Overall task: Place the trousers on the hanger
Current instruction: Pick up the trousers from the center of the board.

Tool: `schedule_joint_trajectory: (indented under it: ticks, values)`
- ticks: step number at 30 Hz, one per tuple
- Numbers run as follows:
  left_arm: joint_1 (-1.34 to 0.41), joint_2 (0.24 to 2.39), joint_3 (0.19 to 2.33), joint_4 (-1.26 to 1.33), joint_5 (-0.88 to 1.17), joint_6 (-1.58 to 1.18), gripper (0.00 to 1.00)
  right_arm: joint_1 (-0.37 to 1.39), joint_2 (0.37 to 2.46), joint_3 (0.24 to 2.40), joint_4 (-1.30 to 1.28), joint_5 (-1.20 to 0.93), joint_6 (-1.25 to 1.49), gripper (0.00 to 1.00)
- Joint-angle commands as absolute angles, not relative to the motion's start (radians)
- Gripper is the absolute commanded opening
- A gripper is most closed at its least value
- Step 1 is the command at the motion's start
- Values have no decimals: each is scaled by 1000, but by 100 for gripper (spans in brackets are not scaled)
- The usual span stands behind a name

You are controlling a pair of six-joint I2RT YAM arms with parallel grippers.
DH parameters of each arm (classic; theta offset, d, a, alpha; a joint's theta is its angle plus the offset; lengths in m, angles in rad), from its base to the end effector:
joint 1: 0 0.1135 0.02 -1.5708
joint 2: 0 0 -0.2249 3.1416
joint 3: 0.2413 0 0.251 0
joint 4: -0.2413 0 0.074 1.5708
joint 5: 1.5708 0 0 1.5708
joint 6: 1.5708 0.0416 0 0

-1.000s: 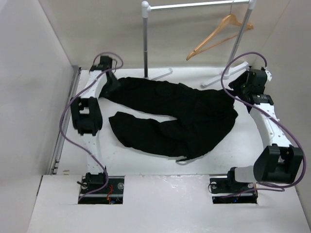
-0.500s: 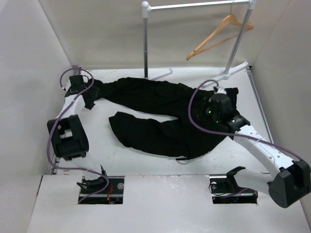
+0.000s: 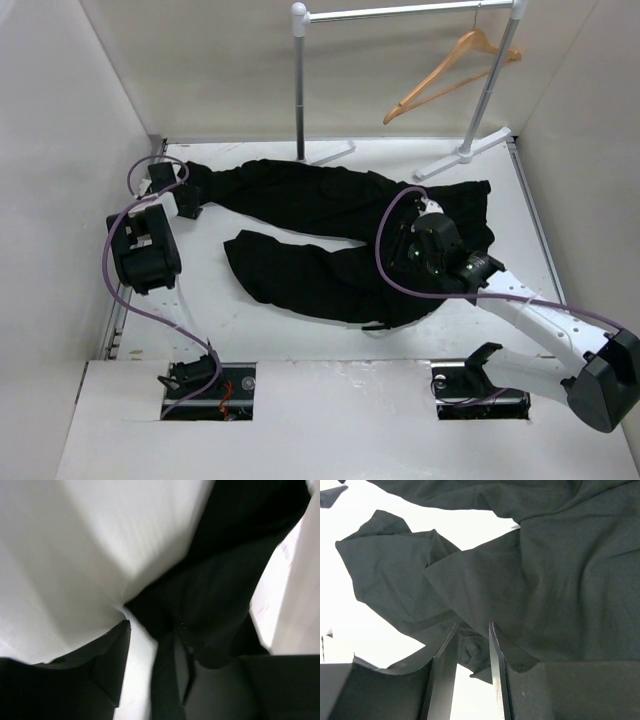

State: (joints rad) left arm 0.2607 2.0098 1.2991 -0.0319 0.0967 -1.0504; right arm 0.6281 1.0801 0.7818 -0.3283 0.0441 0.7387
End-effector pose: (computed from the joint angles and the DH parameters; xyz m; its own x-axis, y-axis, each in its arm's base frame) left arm 0.4112 0.1055 0.1255 -0.1619 -0.9370 -0.3097 -0.6603 0.3361 -0.6717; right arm 0.2100 0.1502 0.2298 -0.7266 0.3037 -0.6163 -0.0932 0.8452 0.5263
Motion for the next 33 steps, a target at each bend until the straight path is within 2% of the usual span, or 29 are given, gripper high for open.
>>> schedule_joint_trajectory:
  ticks: [1, 4, 9, 12, 17, 20, 22, 24, 27, 30, 33]
  values:
    - [278, 2057, 1368, 9, 66, -1077, 32, 636, 1080, 787, -296, 45, 767, 36]
    - [295, 2091, 1393, 11, 67, -1074, 15, 637, 1094, 804, -307, 44, 761, 36]
    - [326, 2056, 1353, 40, 75, -1061, 0, 639, 1123, 833, -310, 17, 741, 35]
    - [332, 1892, 1237, 67, 72, -1060, 0, 639, 1115, 841, -313, 15, 733, 35]
    - [299, 1467, 1052, -1, 48, -1062, 0, 614, 1097, 856, -313, -8, 709, 36]
    - [257, 1287, 1072, -128, 6, -1062, 0, 588, 1104, 873, -301, -31, 692, 36]
    - [243, 1256, 1142, -196, 3, -1048, 0, 575, 1123, 887, -284, -43, 680, 36]
    - [254, 1300, 1231, -221, 18, -1034, 0, 561, 1149, 906, -273, -58, 669, 36]
    - [269, 1486, 1423, -230, 29, -1014, 0, 548, 1186, 943, -267, -74, 654, 36]
    - [268, 1760, 1714, -255, 37, -1008, 0, 544, 1198, 972, -273, -68, 646, 36]
    - [265, 2068, 2097, -383, 6, -1011, 1, 541, 1200, 995, -288, -58, 655, 36]
